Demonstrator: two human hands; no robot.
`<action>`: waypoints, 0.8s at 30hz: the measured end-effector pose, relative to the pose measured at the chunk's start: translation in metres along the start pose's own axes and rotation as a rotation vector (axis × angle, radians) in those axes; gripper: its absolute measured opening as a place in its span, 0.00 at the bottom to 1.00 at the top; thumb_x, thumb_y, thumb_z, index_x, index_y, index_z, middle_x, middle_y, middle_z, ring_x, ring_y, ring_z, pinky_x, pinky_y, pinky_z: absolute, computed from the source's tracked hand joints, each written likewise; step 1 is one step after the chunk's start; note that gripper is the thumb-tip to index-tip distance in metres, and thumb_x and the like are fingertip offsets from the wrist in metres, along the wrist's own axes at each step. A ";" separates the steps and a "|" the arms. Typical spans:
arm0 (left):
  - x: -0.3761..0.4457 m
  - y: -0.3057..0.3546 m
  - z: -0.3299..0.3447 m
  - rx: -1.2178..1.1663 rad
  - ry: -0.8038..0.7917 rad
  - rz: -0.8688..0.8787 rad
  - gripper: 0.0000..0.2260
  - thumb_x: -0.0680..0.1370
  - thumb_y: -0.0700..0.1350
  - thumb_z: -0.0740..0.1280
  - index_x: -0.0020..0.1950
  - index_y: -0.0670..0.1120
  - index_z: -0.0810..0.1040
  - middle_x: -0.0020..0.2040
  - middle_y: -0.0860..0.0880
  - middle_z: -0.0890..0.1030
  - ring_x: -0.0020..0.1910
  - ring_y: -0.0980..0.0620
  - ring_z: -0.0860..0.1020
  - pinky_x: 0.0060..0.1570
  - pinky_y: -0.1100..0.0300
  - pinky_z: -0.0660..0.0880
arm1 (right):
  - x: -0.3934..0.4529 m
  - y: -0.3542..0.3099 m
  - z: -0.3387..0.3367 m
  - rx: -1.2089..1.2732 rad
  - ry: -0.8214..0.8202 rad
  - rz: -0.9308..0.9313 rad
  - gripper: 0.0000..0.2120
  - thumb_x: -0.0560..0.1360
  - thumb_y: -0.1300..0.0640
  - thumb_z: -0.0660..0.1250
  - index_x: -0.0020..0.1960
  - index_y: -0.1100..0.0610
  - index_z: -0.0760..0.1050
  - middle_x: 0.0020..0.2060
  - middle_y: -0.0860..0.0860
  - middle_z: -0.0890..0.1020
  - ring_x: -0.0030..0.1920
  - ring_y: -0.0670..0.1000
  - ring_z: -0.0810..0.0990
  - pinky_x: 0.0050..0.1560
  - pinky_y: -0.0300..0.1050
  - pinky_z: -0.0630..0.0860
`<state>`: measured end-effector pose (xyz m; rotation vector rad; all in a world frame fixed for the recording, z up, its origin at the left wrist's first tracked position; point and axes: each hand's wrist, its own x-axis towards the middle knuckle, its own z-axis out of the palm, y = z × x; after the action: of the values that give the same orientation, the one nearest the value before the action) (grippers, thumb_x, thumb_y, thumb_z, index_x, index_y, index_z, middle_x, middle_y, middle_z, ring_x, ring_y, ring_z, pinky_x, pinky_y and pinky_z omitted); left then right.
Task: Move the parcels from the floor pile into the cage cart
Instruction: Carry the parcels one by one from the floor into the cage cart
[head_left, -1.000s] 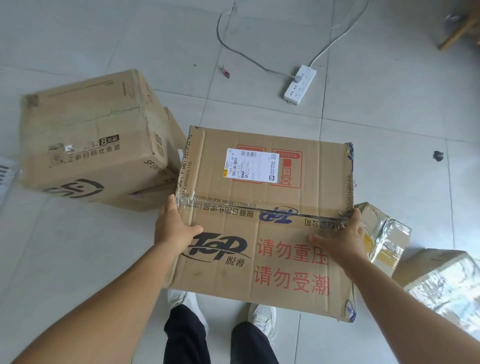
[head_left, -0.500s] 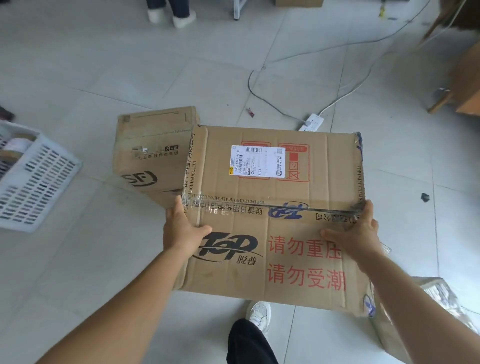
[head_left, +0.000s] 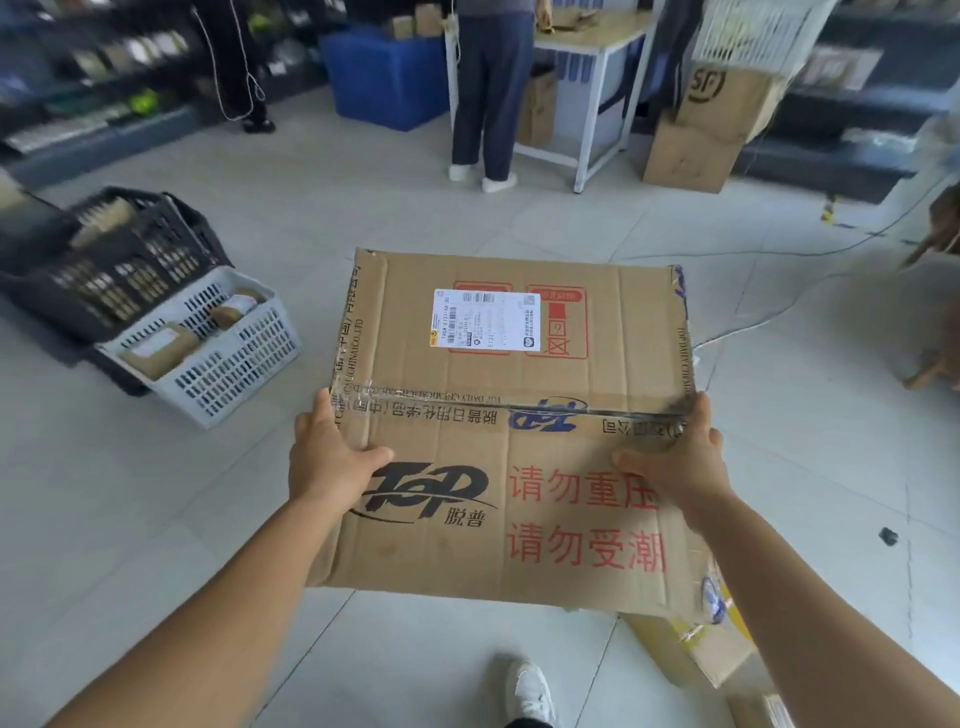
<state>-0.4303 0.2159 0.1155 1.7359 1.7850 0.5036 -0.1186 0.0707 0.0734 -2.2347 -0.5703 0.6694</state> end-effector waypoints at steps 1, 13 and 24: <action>-0.007 -0.003 -0.015 -0.007 0.031 -0.007 0.46 0.70 0.44 0.76 0.79 0.50 0.50 0.74 0.45 0.61 0.70 0.42 0.67 0.62 0.47 0.71 | -0.006 -0.011 0.000 -0.004 -0.020 -0.029 0.54 0.57 0.49 0.80 0.73 0.41 0.51 0.61 0.53 0.67 0.60 0.63 0.72 0.55 0.64 0.78; -0.107 -0.040 -0.143 -0.098 0.374 -0.226 0.39 0.65 0.46 0.78 0.72 0.49 0.63 0.64 0.45 0.69 0.60 0.43 0.74 0.58 0.47 0.73 | -0.064 -0.137 0.026 -0.122 -0.283 -0.392 0.51 0.61 0.49 0.78 0.72 0.43 0.48 0.57 0.51 0.65 0.60 0.63 0.71 0.56 0.65 0.76; -0.263 -0.072 -0.226 -0.096 0.807 -0.414 0.37 0.65 0.46 0.78 0.70 0.48 0.65 0.62 0.42 0.69 0.61 0.40 0.71 0.61 0.46 0.70 | -0.171 -0.222 0.058 -0.097 -0.619 -0.735 0.55 0.61 0.49 0.80 0.76 0.44 0.47 0.68 0.56 0.64 0.69 0.63 0.65 0.65 0.63 0.70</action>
<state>-0.6385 -0.0196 0.2792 1.0946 2.5227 1.1911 -0.3286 0.1448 0.2532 -1.6664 -1.6479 0.9270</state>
